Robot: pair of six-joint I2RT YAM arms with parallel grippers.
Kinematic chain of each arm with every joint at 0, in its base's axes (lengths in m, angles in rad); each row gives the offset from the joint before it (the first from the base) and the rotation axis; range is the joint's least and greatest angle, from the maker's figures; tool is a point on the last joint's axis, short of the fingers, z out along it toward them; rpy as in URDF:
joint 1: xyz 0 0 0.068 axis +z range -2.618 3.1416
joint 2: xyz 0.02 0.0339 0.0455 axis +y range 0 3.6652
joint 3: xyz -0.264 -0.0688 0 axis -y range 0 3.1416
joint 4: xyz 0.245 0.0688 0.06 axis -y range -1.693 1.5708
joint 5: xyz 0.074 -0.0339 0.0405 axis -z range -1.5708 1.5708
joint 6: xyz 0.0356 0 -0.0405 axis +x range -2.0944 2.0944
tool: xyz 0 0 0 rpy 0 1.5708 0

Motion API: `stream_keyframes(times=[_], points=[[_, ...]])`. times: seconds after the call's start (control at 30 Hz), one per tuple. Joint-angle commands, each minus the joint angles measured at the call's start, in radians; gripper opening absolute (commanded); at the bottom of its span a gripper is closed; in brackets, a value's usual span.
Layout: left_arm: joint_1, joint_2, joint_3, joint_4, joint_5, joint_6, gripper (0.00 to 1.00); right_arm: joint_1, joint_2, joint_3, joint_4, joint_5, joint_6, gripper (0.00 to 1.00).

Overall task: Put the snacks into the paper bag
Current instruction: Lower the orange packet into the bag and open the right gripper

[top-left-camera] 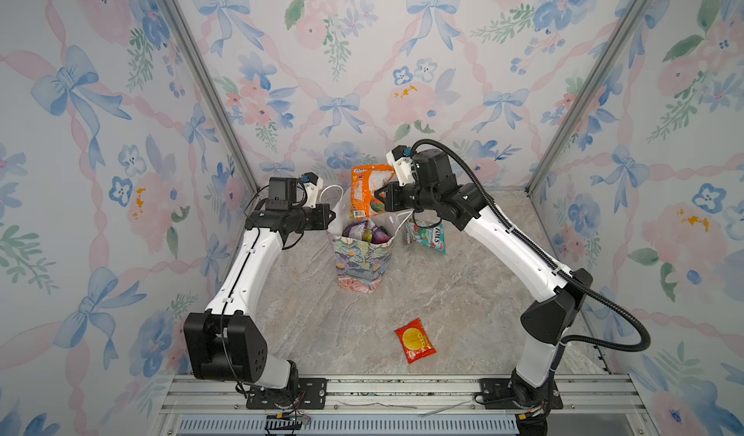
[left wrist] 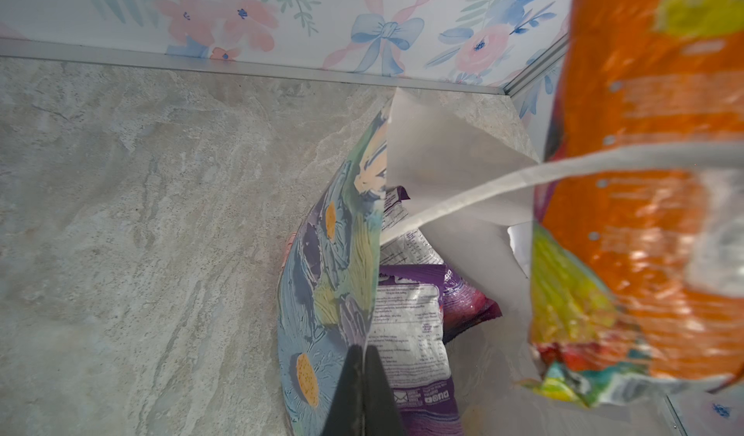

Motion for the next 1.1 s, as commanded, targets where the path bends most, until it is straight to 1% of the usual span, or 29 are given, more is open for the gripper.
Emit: stream_keyframes(times=[0.0,0.47,0.93,0.97,1.0,1.03,1.07], points=[[-0.003,-0.007,-0.026,-0.03,-0.006,0.019,0.0,0.016,-0.039,-0.047,0.058,0.024,0.009,0.0],[-0.004,-0.009,-0.026,-0.03,-0.007,0.018,0.0,0.061,-0.106,-0.236,0.15,0.014,0.09,0.0],[-0.004,-0.016,-0.026,-0.03,-0.007,0.02,0.0,0.085,-0.108,-0.313,0.214,0.003,0.153,0.0],[-0.004,-0.015,-0.025,-0.029,-0.007,0.02,0.0,0.084,-0.106,-0.312,0.214,0.006,0.155,0.01],[-0.004,-0.015,-0.026,-0.03,-0.007,0.02,0.0,0.084,-0.105,-0.311,0.212,0.008,0.155,0.06],[-0.004,-0.016,-0.025,-0.03,-0.007,0.019,0.0,0.083,-0.103,-0.308,0.208,0.01,0.157,0.13],[-0.004,-0.016,-0.026,-0.029,-0.007,0.02,0.0,0.083,-0.101,-0.304,0.201,0.014,0.158,0.26]])
